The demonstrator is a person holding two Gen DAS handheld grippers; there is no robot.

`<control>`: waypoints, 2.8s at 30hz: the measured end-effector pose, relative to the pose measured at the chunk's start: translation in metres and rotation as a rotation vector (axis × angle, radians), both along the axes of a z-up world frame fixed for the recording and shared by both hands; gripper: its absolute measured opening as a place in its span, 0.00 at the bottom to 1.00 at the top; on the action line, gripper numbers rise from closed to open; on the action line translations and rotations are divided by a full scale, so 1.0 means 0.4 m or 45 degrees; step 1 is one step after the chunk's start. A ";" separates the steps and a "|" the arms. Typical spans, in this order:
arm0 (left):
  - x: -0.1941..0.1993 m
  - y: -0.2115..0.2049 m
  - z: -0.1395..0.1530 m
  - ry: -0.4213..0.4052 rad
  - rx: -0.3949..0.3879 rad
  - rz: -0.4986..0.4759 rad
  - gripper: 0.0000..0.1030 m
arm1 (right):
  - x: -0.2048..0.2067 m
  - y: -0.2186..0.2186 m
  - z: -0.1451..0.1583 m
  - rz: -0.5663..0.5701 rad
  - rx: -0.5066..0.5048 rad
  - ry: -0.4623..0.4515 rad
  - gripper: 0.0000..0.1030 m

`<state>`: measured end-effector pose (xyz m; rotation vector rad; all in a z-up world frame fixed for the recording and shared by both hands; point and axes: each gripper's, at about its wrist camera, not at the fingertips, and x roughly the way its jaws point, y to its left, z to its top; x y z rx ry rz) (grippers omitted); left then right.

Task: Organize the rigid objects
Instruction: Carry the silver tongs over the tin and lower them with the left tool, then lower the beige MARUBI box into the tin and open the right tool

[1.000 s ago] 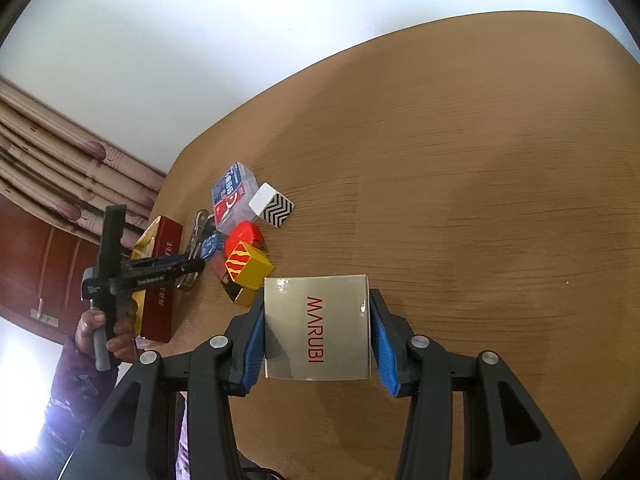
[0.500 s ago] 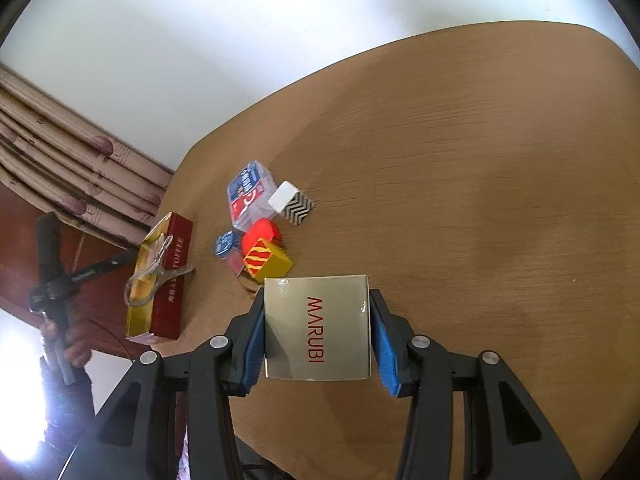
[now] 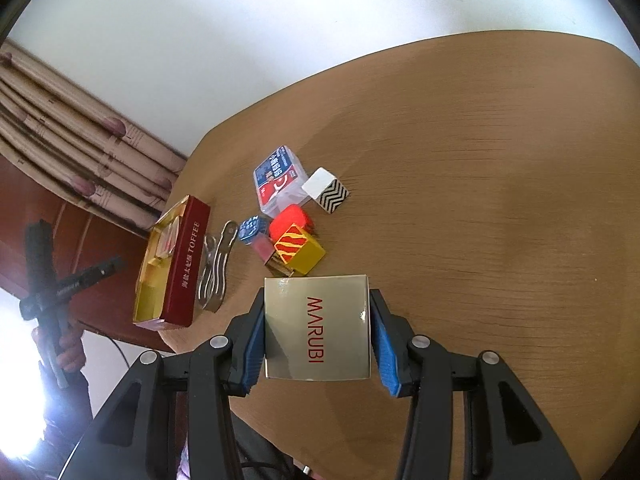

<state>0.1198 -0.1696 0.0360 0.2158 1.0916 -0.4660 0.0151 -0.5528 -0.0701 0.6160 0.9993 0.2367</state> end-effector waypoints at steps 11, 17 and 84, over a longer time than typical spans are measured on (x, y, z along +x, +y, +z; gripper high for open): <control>0.049 -0.209 -0.172 0.235 0.048 -0.067 0.52 | -0.019 -0.017 -0.008 0.007 0.051 -0.007 0.44; 0.086 -0.207 -0.234 0.344 0.048 -0.012 0.52 | -0.020 -0.048 -0.026 -0.015 0.076 0.003 0.44; -0.215 0.506 -0.107 -0.217 -0.010 0.968 0.45 | 0.363 0.855 0.061 0.690 -0.104 0.022 0.44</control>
